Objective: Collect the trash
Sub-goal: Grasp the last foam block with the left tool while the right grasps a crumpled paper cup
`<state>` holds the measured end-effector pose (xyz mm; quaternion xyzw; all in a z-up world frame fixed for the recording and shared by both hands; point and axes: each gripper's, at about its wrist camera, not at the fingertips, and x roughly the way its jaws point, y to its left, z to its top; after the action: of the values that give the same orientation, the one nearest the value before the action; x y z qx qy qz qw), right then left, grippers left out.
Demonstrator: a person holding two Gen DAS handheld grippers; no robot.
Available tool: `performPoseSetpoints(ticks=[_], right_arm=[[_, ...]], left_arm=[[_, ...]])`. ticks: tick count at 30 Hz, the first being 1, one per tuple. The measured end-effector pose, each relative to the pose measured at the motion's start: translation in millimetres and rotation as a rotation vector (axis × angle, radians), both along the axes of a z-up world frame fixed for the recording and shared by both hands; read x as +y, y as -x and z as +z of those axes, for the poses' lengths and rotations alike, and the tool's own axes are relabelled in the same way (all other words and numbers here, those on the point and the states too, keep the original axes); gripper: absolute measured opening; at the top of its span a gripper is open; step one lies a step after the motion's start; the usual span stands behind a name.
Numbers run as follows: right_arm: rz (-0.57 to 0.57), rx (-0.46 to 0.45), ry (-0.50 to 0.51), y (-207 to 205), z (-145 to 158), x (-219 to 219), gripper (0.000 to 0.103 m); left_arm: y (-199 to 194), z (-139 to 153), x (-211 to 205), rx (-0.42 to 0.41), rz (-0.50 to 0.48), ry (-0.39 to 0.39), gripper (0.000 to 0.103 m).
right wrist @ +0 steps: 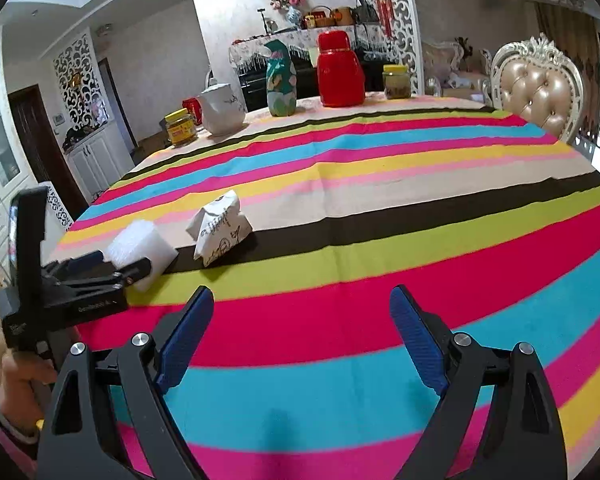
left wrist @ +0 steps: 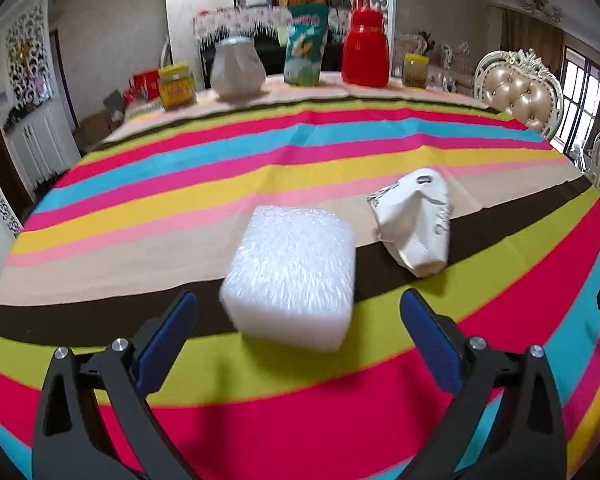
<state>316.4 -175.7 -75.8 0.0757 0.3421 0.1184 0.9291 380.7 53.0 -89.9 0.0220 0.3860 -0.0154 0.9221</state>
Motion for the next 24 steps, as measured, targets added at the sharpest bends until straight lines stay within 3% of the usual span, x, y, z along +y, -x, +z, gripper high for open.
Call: performPoseSetpoints(ticks=[3,4,5,6,10,14,17,19,24], right_arm=[[0.0,0.023,-0.016,-15.4,-6.0,4.7,0.085],[0.003,0.03,-0.023,-17.8,-8.5,5.6,0.085],[0.008,0.037,-0.027,-22.3,-10.5,8.6,0.085],[0.015,0.043,-0.024,-28.2,-12.7,14.5,0.085],[0.046,0.071,-0.023,-48.8,-20.0,38.7,0.085],[0.076,0.095,-0.034,-73.4,-25.3,72.1,0.085],[0.073,0.11,-0.021,-87.6,-28.7,94.5,0.085],[0.062,0.128,-0.006,-100.7,-30.5,111.7,0.085],[0.018,0.151,0.046,-120.0,-34.1,139.4,0.085]], left_arm=[[-18.9,-5.6,-1.3,0.04,-0.006,0.031,0.097],[-22.2,-6.1,0.8,0.044,-0.003,0.039,0.091],[-24.7,-7.1,6.5,0.055,-0.015,0.072,0.064],[-25.6,-8.3,9.9,0.073,-0.024,0.093,0.062],[-2.7,4.3,22.2,0.026,0.021,0.087,0.061],[37.2,26.5,43.0,-0.059,0.143,0.077,0.061],[62.3,33.1,56.1,-0.137,0.202,0.12,0.062],[72.0,33.9,54.7,-0.207,0.196,0.106,0.062],[70.0,39.4,55.6,-0.218,0.134,0.137,0.062]])
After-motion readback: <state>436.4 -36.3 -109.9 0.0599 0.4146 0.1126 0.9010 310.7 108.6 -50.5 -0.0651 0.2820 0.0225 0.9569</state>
